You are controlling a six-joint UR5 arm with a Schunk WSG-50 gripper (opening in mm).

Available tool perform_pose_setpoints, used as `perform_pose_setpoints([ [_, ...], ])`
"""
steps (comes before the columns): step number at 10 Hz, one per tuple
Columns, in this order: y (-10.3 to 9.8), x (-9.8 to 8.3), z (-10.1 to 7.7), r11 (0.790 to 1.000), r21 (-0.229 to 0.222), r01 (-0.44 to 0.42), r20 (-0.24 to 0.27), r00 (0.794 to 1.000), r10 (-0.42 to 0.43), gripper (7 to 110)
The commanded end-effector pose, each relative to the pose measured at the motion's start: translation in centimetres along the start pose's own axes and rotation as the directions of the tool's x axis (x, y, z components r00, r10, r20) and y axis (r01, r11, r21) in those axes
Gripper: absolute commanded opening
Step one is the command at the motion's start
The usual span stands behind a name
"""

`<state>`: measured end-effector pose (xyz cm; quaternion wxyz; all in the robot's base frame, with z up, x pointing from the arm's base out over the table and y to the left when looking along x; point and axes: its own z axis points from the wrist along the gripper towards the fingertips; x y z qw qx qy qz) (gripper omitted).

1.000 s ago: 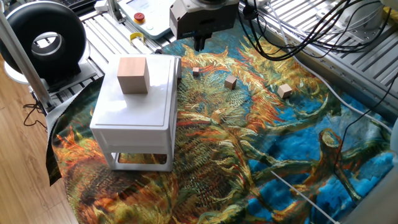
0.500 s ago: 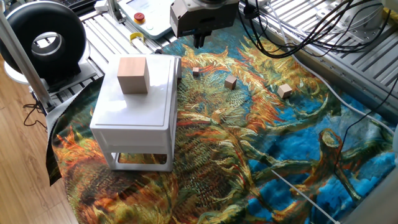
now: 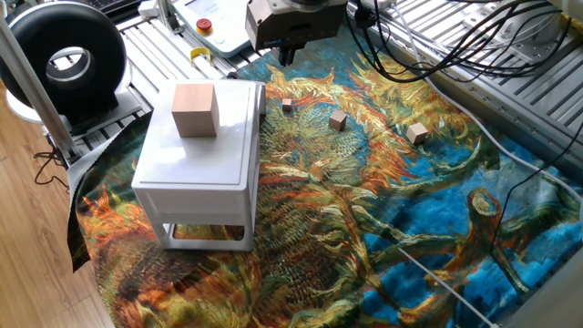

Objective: Grasp the handle and close the drawer

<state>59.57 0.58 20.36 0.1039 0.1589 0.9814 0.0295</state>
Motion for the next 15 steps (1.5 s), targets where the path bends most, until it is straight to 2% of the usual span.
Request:
perform_pose_setpoints([
  [1, 0.1, -0.1, -0.1, 1.0, -0.013, 0.013, 0.001, 1.0, -0.013, 7],
  [3, 0.2, 0.5, 0.0, 1.0, -0.019, 0.011, -0.023, 1.0, -0.012, 7],
  [4, -0.4, 1.0, 0.1, 1.0, 0.007, 0.017, -0.041, 0.999, -0.017, 7],
  [6, -0.4, 1.2, 0.2, 1.0, 0.014, 0.004, -0.046, 0.999, -0.004, 7],
  [12, -0.4, 1.0, 0.3, 0.999, 0.015, -0.033, -0.036, 0.999, 0.034, 7],
  [14, 0.3, 0.7, 0.3, 0.999, -0.013, -0.049, -0.027, 0.998, 0.049, 7],
  [15, 0.2, 0.7, 0.3, 0.998, -0.01, -0.056, -0.024, 0.998, 0.056, 7],
])
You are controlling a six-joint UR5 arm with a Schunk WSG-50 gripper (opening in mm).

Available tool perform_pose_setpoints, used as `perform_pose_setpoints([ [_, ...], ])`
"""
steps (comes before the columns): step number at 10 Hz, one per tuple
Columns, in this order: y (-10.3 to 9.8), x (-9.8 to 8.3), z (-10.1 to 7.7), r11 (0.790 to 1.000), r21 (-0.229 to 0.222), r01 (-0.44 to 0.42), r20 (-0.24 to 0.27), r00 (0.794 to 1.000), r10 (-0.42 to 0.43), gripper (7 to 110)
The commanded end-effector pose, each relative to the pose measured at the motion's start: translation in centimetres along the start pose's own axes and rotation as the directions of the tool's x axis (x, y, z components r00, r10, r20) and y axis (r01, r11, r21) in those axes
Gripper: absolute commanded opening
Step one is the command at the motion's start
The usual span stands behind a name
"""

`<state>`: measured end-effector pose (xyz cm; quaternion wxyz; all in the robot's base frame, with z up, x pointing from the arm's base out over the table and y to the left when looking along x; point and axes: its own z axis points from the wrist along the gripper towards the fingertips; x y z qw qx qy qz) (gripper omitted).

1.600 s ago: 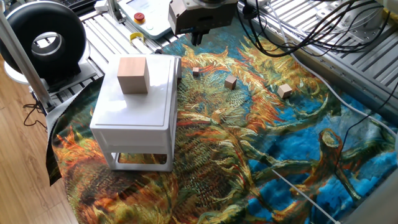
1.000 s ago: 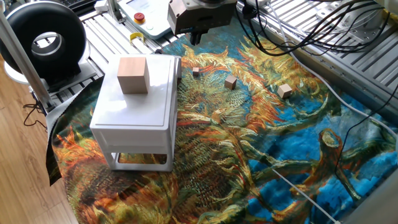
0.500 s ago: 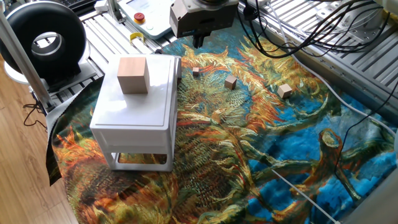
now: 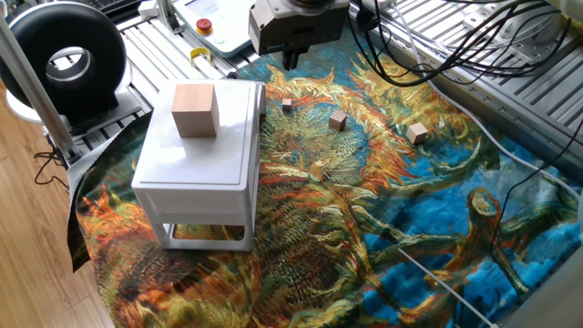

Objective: Grasp the handle and close the drawer

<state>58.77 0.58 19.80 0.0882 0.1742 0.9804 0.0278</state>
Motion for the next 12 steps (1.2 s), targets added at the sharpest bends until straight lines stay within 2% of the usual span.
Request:
perform_pose_setpoints([
  [1, 0.25, 0.02, -0.12, 0.999, -0.013, -0.037, -0.003, 0.999, 0.037, 7],
  [3, -0.12, 0.37, -0.12, 0.998, 0.003, -0.057, -0.017, 0.998, 0.057, 7],
  [5, 0.24, -0.06, -0.12, 0.999, -0.013, -0.04, 0.0, 0.999, 0.04, 7],
  [7, -0.11, -0.52, -0.12, 0.999, 0.001, -0.036, 0.019, 0.999, 0.036, 7],
  [12, -0.43, -0.52, -0.12, 0.996, 0.013, -0.089, 0.02, 0.996, 0.089, 7],
])
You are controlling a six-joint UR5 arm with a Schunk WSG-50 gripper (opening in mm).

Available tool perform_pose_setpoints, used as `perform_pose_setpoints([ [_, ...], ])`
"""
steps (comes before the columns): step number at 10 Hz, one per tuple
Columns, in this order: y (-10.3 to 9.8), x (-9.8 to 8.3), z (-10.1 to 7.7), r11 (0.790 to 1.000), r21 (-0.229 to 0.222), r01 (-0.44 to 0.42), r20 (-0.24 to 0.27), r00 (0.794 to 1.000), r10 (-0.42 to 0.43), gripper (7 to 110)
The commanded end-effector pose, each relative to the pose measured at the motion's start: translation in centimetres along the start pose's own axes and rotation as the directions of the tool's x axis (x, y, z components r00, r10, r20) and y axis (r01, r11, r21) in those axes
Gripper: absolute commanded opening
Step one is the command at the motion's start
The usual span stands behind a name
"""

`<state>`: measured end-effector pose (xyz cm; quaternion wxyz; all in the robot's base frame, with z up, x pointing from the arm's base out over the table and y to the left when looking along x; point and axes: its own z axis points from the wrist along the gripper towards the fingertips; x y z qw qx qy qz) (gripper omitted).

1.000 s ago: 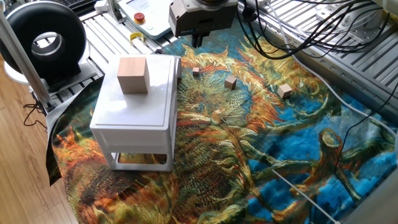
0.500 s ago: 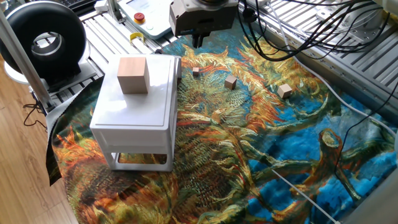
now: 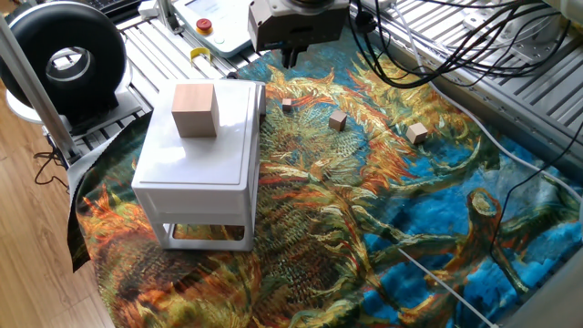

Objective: Grasp the handle and close the drawer

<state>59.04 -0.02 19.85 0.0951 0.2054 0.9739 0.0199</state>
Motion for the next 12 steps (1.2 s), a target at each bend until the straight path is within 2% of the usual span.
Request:
perform_pose_setpoints([
  [1, 0.6, 0.0, -0.1, 0.999, -0.026, -0.047, -0.004, 0.999, 0.047, 7],
  [2, 0.9, -0.1, -0.1, 0.999, -0.039, -0.011, 0.0, 1.0, 0.011, 7],
  [3, 0.6, 0.1, -0.1, 0.999, -0.029, 0.038, -0.007, 0.999, -0.038, 7],
  [4, -0.6, 0.0, -0.1, 0.995, 0.019, 0.093, -0.004, 0.996, -0.093, 7],
  [5, -0.9, 0.0, -0.1, 0.994, 0.034, 0.101, -0.006, 0.995, -0.101, 7],
  [7, -0.7, 0.3, -0.1, 0.998, 0.025, 0.059, -0.017, 0.998, -0.059, 7],
  [8, -1.5, 0.2, -0.2, 0.996, 0.058, 0.062, -0.015, 0.998, -0.061, 7],
  [11, -1.5, 0.2, -0.2, 0.998, 0.057, 0.04, -0.012, 0.999, -0.04, 7],
  [12, -2.1, 0.1, -0.2, 0.996, 0.079, 0.032, -0.009, 0.999, -0.031, 7],
])
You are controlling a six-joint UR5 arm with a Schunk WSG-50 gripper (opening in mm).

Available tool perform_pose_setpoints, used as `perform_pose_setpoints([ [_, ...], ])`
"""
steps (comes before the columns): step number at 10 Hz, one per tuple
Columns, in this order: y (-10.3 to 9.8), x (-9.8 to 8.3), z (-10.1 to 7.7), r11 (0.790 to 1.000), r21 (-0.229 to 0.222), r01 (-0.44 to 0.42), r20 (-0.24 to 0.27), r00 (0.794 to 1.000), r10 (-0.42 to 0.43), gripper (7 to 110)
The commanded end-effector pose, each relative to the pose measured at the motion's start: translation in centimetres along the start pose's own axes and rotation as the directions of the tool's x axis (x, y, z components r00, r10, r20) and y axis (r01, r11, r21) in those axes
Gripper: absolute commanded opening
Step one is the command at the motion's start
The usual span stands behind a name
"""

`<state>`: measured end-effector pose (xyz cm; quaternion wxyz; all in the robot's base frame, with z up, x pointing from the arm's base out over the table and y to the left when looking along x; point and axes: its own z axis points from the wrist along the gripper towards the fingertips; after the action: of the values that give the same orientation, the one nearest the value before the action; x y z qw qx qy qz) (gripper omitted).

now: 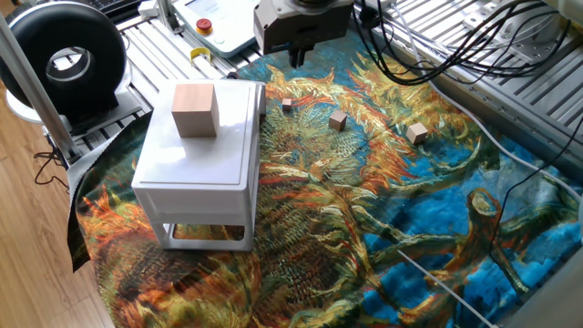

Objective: Grasp the handle and close the drawer

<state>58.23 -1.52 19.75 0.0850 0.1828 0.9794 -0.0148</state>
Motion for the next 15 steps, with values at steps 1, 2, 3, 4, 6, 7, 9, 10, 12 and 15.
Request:
perform_pose_setpoints([
  [1, -0.4, 0.0, -0.1, 1.0, 0.013, -0.027, 0.0, 1.0, 0.027, 7],
  [2, -0.3, 0.3, -0.1, 0.999, 0.011, -0.033, -0.013, 0.999, 0.033, 7],
  [3, -0.1, 0.1, -0.3, 0.999, 0.006, -0.033, -0.03, 0.999, 0.033, 7],
  [4, 0.1, -1.1, -0.8, 1.0, 0.004, -0.022, -0.042, 0.999, 0.022, 7],
  [6, 0.8, -3.4, -1.7, 1.0, -0.004, -0.003, -0.07, 0.998, 0.002, 7],
  [7, 1.6, -4.7, -1.9, 1.0, -0.021, 0.003, -0.08, 0.997, -0.005, 7],
  [9, 2.7, -7.4, -1.8, 0.999, -0.026, 0.019, -0.088, 0.996, -0.021, 7],
  [10, 3.5, -8.6, -1.3, 0.999, -0.024, 0.023, -0.077, 0.997, -0.025, 7],
  [12, 6.0, -10.3, 0.6, 0.999, -0.041, 0.012, -0.026, 1.0, -0.013, 7],
  [15, 6.7, -11.1, 1.6, 0.997, -0.056, 0.059, 0.005, 0.998, -0.059, 7],
])
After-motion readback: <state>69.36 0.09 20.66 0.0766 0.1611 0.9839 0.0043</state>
